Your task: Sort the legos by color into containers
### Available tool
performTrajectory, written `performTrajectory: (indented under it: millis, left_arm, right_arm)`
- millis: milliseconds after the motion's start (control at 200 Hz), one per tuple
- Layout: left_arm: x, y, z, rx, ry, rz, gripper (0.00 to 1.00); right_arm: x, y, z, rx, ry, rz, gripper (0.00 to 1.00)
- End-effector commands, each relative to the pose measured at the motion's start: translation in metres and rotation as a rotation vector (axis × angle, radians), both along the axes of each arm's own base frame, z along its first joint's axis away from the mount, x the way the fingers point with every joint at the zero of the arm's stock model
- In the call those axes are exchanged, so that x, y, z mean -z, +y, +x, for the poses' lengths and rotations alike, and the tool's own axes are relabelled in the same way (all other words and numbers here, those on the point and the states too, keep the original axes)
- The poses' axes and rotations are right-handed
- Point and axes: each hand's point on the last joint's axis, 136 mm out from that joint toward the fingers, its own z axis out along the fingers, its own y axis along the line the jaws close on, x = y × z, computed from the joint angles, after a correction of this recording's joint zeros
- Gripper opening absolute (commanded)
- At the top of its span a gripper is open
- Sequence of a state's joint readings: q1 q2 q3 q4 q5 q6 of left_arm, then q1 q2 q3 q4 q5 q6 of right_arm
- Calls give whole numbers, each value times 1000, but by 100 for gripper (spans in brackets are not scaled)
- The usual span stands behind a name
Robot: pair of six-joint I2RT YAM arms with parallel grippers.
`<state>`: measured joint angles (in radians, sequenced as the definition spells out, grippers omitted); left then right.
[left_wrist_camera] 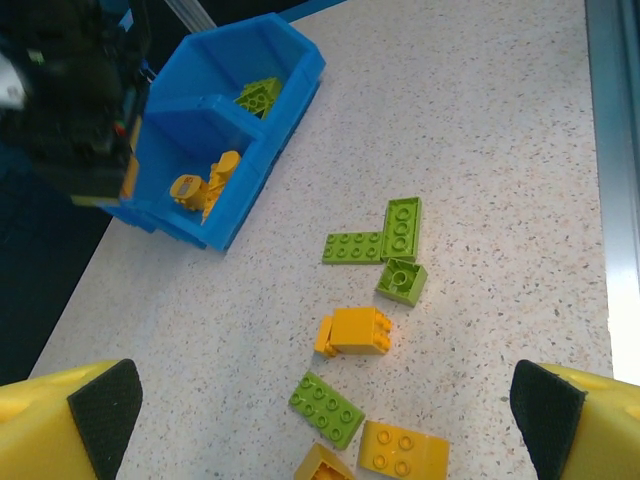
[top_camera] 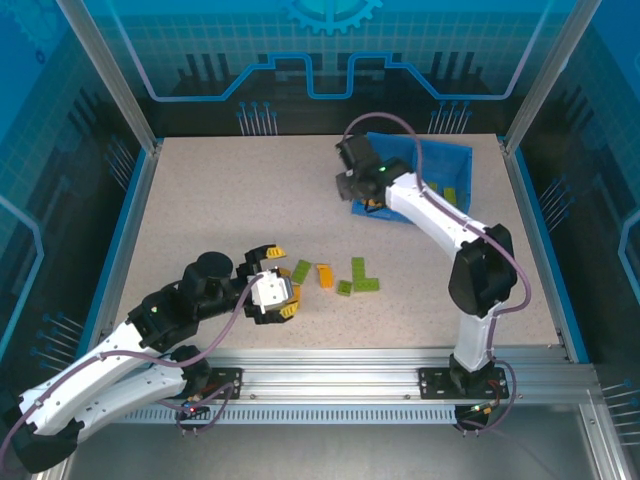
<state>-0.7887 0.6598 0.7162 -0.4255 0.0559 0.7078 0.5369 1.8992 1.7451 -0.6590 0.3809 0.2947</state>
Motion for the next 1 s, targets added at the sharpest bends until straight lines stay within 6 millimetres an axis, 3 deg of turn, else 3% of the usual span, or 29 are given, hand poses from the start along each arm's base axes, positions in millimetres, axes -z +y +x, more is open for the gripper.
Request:
performTrajectory:
  millis: [0,145,310,440,630,800,895,995]
  left_arm:
    - [-4,3,7,-49,-6,-19,99]
    - [0,5,10,-72,6,8,99]
    - [4,6,14,-89,12,20,99]
    - [7,6,20,-118,18,27,99]
    - [6,9,24,-147,22,25,99]
    - [8,10,23,-137,33,28,99]
    - [14,10,19,-112,32,56,99]
    - [16,9,17,-92,39,66,99]
  right_arm:
    - [21,-45,36,142,-4,-62,39]
    - [51,-71,71,206,55,-67,38]
    - [76,-82,83,221,123,-53,45]
    - [67,-83,81,202,118,-61,51]
    - [29,-85,68,170,84,-34,57]
    - [-5,-81,29,134,86,45,57]
    - [-13,-70,-17,96,113,113,58]
    - [-8,-54,-77,37,134,162,62]
